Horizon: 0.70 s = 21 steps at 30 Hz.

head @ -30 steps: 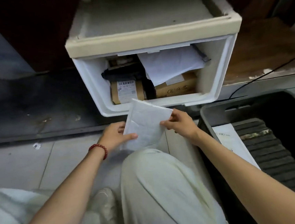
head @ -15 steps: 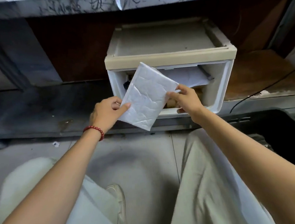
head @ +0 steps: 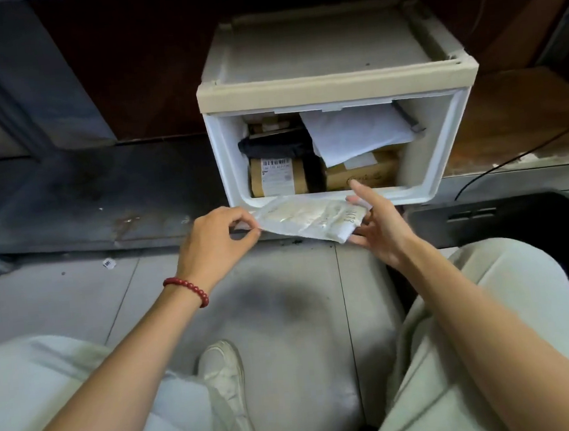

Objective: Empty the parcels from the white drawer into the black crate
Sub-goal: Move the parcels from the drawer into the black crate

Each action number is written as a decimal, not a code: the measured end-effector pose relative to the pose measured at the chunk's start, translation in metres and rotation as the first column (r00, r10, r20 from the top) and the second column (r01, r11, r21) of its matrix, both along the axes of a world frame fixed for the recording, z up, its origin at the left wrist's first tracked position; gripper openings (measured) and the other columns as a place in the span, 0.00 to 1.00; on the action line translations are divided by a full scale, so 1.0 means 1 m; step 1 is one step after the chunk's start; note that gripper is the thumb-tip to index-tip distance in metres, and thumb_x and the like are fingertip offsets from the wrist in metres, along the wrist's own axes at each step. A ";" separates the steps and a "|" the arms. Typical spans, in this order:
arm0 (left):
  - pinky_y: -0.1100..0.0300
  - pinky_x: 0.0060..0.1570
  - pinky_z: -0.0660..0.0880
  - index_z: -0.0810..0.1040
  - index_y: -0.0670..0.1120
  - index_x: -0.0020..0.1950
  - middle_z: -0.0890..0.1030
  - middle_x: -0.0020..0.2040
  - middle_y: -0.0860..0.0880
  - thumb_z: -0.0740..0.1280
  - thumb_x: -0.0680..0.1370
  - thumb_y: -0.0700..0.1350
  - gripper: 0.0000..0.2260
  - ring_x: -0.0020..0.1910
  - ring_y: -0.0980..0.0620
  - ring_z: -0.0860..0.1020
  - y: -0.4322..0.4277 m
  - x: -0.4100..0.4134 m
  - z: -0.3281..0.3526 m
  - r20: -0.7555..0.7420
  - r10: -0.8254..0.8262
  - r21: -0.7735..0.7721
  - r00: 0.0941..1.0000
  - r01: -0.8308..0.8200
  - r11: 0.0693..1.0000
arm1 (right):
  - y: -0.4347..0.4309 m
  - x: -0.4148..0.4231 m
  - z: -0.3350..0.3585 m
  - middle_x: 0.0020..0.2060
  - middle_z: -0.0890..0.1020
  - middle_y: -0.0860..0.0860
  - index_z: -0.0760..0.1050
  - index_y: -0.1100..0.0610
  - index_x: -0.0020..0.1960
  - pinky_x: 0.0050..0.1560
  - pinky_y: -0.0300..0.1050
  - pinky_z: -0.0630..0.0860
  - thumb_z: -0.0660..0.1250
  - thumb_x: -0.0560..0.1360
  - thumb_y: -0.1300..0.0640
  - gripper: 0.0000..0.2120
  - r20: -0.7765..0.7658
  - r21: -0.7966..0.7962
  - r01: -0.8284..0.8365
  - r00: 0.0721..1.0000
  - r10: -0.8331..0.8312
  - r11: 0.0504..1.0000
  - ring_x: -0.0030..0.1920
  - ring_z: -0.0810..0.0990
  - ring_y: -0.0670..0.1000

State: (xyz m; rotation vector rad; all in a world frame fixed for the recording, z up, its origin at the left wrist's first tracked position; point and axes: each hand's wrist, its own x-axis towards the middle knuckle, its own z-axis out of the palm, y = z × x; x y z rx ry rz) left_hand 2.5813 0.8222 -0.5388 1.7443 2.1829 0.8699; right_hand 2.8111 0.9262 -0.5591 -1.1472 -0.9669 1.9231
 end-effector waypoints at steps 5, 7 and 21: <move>0.76 0.49 0.67 0.82 0.51 0.43 0.74 0.55 0.58 0.74 0.72 0.44 0.03 0.52 0.58 0.77 0.010 0.004 -0.007 0.069 0.003 -0.010 0.998 -0.002 1.000 | 0.005 0.001 0.000 0.51 0.81 0.57 0.71 0.55 0.61 0.38 0.44 0.81 0.68 0.76 0.63 0.15 0.062 0.117 0.028 0.997 -0.035 0.993 0.44 0.82 0.52; 0.83 0.43 0.64 0.83 0.49 0.44 0.74 0.54 0.58 0.75 0.71 0.42 0.05 0.49 0.60 0.76 0.013 0.007 -0.007 0.124 0.015 -0.014 0.992 -0.013 1.000 | 0.007 0.001 -0.004 0.49 0.82 0.55 0.72 0.54 0.59 0.38 0.43 0.82 0.67 0.76 0.65 0.14 0.057 0.139 0.074 0.995 -0.082 0.988 0.43 0.83 0.51; 0.53 0.47 0.78 0.72 0.48 0.60 0.80 0.53 0.48 0.71 0.74 0.51 0.18 0.50 0.48 0.79 0.046 0.020 -0.007 0.311 0.121 0.003 0.943 -0.128 0.992 | 0.023 0.005 -0.028 0.51 0.83 0.55 0.74 0.60 0.61 0.37 0.45 0.80 0.72 0.75 0.57 0.17 0.347 0.392 0.032 0.920 -0.180 0.919 0.49 0.84 0.54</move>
